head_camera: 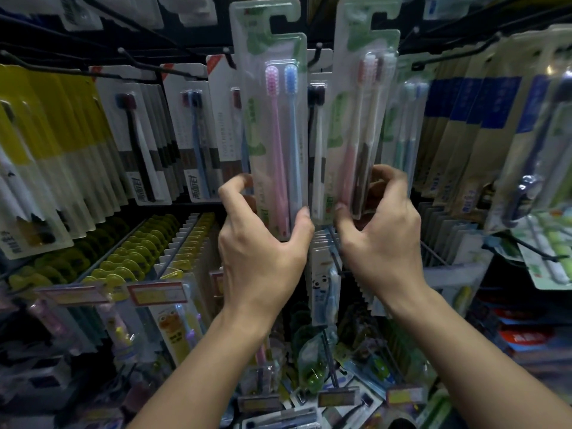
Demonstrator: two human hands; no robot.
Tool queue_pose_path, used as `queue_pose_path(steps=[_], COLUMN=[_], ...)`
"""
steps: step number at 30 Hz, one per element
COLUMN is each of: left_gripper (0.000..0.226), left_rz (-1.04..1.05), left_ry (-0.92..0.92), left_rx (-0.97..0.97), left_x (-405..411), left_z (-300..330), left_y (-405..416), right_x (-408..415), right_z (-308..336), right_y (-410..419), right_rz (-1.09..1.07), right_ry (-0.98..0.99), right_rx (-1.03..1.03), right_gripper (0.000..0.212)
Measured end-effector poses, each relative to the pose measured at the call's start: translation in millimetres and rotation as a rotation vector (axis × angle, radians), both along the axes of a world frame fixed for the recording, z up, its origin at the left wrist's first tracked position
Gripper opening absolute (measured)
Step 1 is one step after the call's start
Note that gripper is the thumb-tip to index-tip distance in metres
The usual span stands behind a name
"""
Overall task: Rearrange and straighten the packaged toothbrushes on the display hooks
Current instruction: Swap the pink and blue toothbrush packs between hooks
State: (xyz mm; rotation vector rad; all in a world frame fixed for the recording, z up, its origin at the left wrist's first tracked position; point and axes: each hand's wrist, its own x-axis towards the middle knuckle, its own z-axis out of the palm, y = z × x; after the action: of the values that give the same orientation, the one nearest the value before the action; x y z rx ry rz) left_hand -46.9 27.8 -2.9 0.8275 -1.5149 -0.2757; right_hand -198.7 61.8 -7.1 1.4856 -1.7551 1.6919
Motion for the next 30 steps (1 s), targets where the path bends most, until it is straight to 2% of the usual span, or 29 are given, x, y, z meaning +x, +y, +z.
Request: queue_pose_path(steps=[9, 22, 30], left_gripper=[0.069, 0.069, 0.070], left_rz=[-0.054, -0.051, -0.079], left_ry=[-0.068, -0.138, -0.085], left_rx=[-0.053, -0.022, -0.014], left_x=[-24, -51, -67], left_z=[-1, -7, -7], left_y=[10, 18, 21], right_x=[-26, -57, -65], right_z=[-1, -6, -6], right_y=[17, 30, 35], right_rz=[-0.064, -0.129, -0.160], right_ry=[-0.015, -0.060, -0.074], right_rx=[0.014, 0.079, 0.043], right_gripper=[0.056, 0.060, 0.057])
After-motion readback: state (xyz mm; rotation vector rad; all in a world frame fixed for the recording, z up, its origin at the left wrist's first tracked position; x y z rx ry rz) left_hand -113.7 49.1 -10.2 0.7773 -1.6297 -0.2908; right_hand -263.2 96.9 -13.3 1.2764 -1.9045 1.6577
